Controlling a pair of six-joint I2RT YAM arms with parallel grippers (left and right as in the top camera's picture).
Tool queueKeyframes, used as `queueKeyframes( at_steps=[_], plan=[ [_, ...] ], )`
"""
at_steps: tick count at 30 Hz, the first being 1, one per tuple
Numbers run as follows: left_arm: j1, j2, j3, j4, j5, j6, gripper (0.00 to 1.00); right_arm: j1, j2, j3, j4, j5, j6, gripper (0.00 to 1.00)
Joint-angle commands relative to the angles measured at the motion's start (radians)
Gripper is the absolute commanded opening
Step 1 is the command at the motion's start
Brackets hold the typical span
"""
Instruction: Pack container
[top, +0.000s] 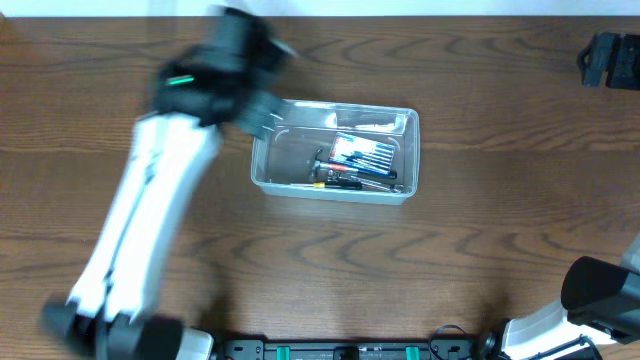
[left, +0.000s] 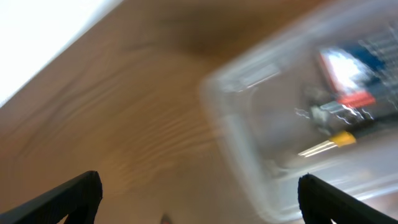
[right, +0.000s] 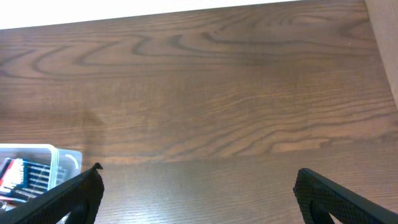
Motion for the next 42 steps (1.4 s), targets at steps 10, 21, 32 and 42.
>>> queueKeyframes(
  at_steps=[10, 21, 32, 42],
  plan=[
    [0.532, -0.138, -0.166, -0.215, -0.048, -0.319, 0.98, -0.005, -0.017, 0.011, -0.001, -0.009, -0.002, 0.99],
    [0.593, -0.083, -0.583, 0.154, 0.032, -0.249, 0.98, -0.005, -0.017, 0.011, -0.035, -0.009, -0.008, 0.99],
    [0.592, 0.105, -0.636, 0.306, 0.137, -0.133, 0.98, -0.005, -0.017, 0.011, -0.061, -0.008, -0.016, 0.99],
    [0.585, 0.241, -0.636, 0.316, 0.197, -0.092, 0.99, -0.005, -0.017, 0.011, -0.061, -0.008, -0.017, 0.99]
  ],
)
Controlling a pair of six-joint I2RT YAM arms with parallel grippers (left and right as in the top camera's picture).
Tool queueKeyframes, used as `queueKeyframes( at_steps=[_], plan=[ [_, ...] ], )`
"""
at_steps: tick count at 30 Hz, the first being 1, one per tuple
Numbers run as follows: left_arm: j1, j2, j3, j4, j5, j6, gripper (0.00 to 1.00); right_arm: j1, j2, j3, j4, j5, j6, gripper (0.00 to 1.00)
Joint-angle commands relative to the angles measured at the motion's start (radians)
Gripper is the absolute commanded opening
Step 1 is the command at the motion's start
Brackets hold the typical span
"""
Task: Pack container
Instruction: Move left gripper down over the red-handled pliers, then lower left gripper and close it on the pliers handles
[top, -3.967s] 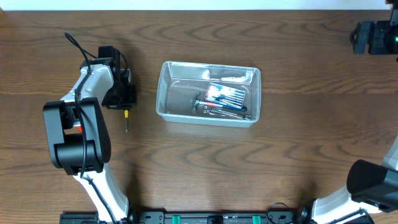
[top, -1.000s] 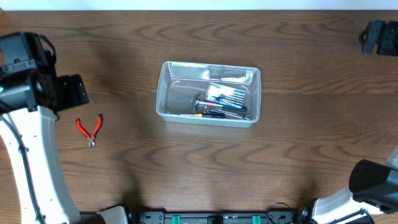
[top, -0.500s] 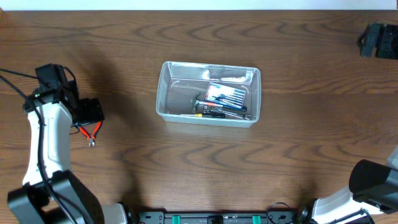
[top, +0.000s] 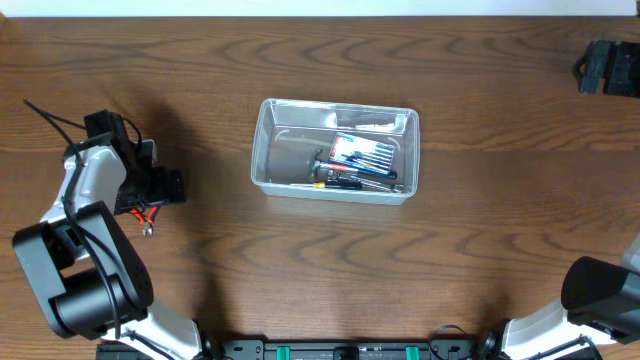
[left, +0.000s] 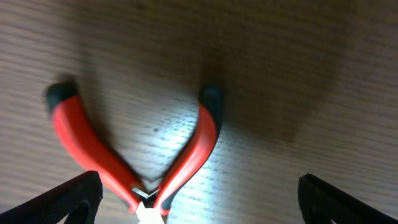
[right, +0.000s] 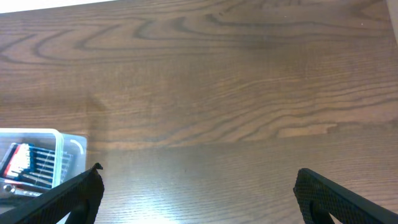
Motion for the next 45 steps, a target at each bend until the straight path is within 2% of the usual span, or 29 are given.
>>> queueKeyframes(
  at_steps=[1, 29, 45],
  plan=[
    [-0.006, 0.021, -0.007, 0.003, 0.023, 0.024, 0.99, -0.005, -0.017, 0.011, -0.001, -0.007, -0.016, 0.99],
    [-0.008, 0.075, -0.011, -0.028, 0.021, 0.031, 1.0, -0.004, -0.017, 0.011, -0.087, -0.008, -0.019, 0.99],
    [-0.008, 0.075, -0.011, -0.093, -0.059, 0.031, 0.96, -0.004, -0.017, 0.011, -0.092, -0.008, -0.019, 0.99]
  ],
)
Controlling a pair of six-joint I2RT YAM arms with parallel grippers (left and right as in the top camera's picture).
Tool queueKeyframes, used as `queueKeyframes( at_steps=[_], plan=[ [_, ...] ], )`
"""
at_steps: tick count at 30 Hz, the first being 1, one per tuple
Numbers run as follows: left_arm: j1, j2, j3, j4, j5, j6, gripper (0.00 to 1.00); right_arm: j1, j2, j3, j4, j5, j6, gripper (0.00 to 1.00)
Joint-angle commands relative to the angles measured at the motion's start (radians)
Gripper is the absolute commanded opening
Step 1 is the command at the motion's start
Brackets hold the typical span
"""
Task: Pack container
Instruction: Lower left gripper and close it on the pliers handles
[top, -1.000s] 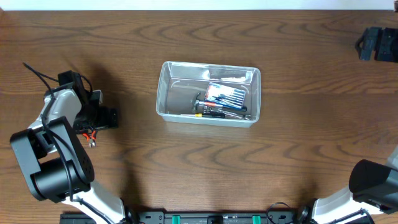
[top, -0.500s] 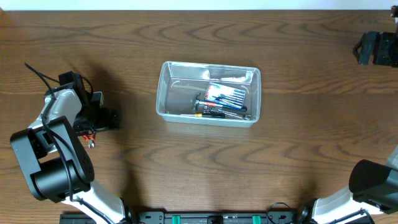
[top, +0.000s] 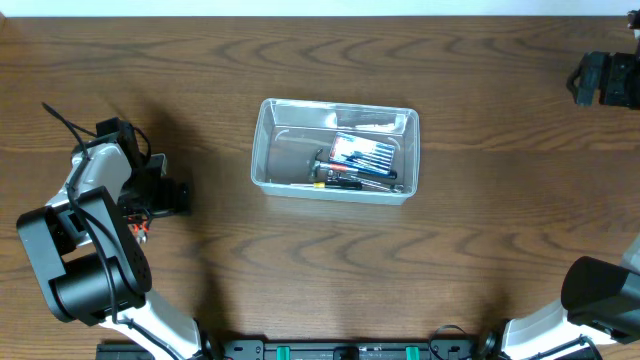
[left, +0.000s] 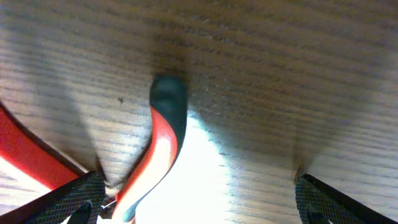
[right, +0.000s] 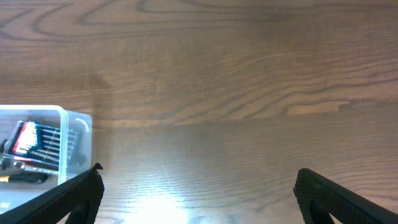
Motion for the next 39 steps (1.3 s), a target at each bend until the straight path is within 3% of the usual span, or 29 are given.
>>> queueKeyframes(
  at_steps=[1, 9, 24, 29, 31, 39],
  plan=[
    [0.0, 0.013, -0.011, -0.014, -0.035, 0.006, 0.96, -0.004, -0.017, 0.011, -0.003, -0.008, -0.011, 0.99],
    [0.0, 0.013, -0.011, -0.026, -0.049, 0.006, 0.95, -0.004, -0.018, 0.011, -0.016, -0.008, -0.011, 0.99],
    [0.0, 0.013, -0.011, -0.028, -0.065, 0.005, 0.82, -0.004, -0.07, 0.011, -0.023, -0.008, -0.01, 0.99],
    [-0.002, 0.018, -0.011, -0.026, -0.132, 0.002, 0.83, -0.004, -0.113, 0.011, -0.023, -0.008, -0.01, 0.99],
    [-0.002, 0.024, -0.011, -0.02, -0.132, 0.001, 0.87, -0.004, -0.127, 0.011, -0.023, -0.008, -0.01, 0.99],
    [-0.009, 0.077, -0.011, -0.01, -0.125, -0.01, 0.87, -0.004, -0.163, 0.011, -0.023, -0.009, -0.009, 0.99]
  ],
)
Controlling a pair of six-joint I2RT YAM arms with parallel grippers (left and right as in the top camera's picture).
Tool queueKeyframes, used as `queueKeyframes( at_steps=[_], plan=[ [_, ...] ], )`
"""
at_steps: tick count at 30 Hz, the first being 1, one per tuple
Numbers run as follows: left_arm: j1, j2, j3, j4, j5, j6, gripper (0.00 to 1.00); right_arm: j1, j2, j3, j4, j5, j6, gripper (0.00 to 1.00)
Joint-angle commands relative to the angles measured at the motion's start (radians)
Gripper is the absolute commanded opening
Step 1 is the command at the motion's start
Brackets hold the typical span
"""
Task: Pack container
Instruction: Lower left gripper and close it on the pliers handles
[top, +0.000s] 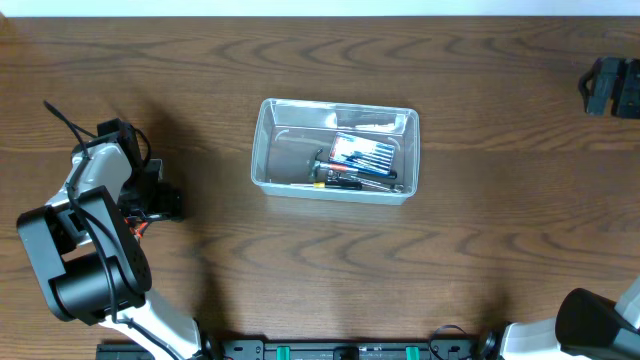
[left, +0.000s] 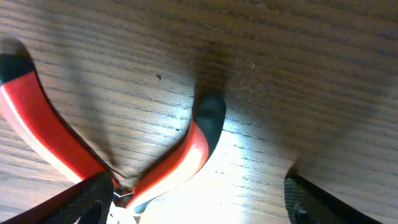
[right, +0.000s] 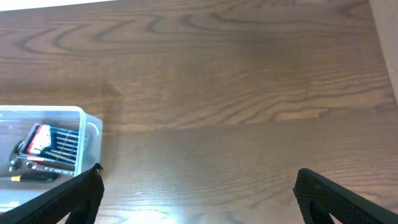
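Observation:
Red-handled pliers (left: 155, 168) with dark tips lie on the wood table at the far left, mostly hidden under the arm in the overhead view. My left gripper (left: 199, 208) is low over them and open, its fingers (left: 84, 199) straddling the handle joint, one handle between them. A clear plastic container (top: 335, 150) at the table's middle holds a blue-and-red screwdriver set (top: 365, 155) and small tools. My right gripper (right: 199, 199) stands open, high over bare table, at the far right edge (top: 610, 85) in the overhead view.
The container (right: 43, 143) shows at the left of the right wrist view. A black cable (top: 65, 120) trails from the left arm. The table's back edge (top: 320, 12) runs along the top.
My left gripper has shifted slightly over the pliers, so both red handles now show in its view. The right arm has moved a little. Both grippers remain open.
My left arm was first beside the container's left end, open and in motion. Then it was at the table's far left above the red pliers. It came down close over them, and now stays low and open astride the handles.

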Motion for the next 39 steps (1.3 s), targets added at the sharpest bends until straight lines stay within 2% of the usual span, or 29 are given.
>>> queueKeyframes(
  at_steps=[1, 6, 8, 20, 33, 39],
  plan=[
    [-0.01, 0.073, -0.013, 0.014, -0.029, -0.01, 0.87, -0.004, -0.02, 0.011, -0.001, -0.008, -0.002, 0.99],
    [-0.023, 0.075, -0.013, 0.014, -0.029, -0.01, 0.85, -0.004, -0.021, 0.011, -0.002, -0.011, 0.002, 0.99],
    [-0.027, 0.075, -0.013, 0.014, -0.029, -0.01, 0.78, -0.004, -0.021, 0.011, -0.002, -0.011, 0.002, 0.99],
    [-0.05, 0.075, -0.013, 0.006, -0.029, -0.025, 0.61, 0.0, -0.021, 0.011, -0.002, -0.011, 0.001, 0.99],
    [-0.05, 0.075, -0.013, -0.003, -0.029, -0.033, 0.33, 0.0, -0.021, 0.011, 0.002, -0.011, 0.001, 0.99],
    [-0.05, 0.075, -0.013, -0.003, -0.029, -0.036, 0.29, 0.0, -0.021, 0.011, 0.003, -0.011, 0.001, 0.99]
  ],
)
